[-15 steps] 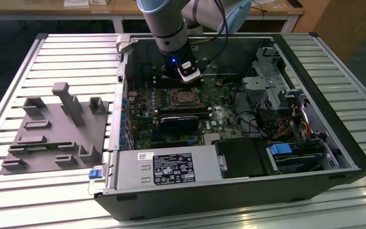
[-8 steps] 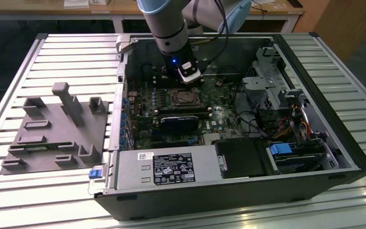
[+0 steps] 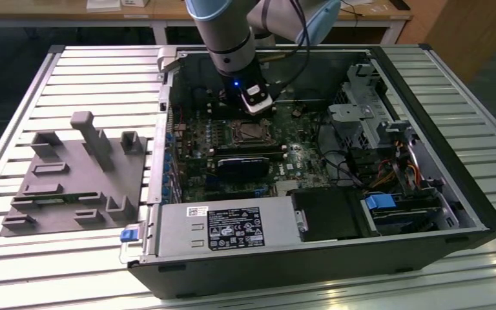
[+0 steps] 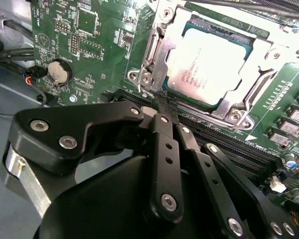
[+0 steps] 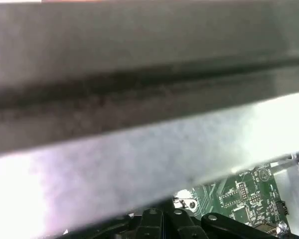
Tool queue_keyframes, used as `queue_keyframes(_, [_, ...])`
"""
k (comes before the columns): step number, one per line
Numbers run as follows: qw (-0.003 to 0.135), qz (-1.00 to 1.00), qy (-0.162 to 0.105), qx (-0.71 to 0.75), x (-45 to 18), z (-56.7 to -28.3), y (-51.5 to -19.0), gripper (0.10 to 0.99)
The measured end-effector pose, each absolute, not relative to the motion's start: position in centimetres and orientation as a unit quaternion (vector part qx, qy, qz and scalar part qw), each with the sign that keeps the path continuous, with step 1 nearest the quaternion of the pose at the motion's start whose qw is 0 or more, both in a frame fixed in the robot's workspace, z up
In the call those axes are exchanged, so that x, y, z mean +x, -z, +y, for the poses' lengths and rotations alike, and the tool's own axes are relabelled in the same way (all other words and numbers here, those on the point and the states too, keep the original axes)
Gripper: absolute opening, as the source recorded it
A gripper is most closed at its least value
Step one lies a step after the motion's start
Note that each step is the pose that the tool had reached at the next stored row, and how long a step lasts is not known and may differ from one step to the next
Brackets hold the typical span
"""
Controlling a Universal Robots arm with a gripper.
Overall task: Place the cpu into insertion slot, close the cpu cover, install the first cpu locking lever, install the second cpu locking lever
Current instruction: 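Install the first cpu locking lever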
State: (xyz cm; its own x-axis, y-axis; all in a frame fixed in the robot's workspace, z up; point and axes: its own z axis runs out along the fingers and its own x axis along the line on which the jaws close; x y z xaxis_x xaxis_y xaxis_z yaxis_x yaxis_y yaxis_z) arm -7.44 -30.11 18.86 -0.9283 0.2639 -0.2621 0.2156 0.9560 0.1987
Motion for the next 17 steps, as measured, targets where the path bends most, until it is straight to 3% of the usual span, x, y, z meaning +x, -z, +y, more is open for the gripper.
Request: queue_keyframes(17, [0.144,0.978,-0.085,0.123,-7.4,-30.2,-21.1,0.102])
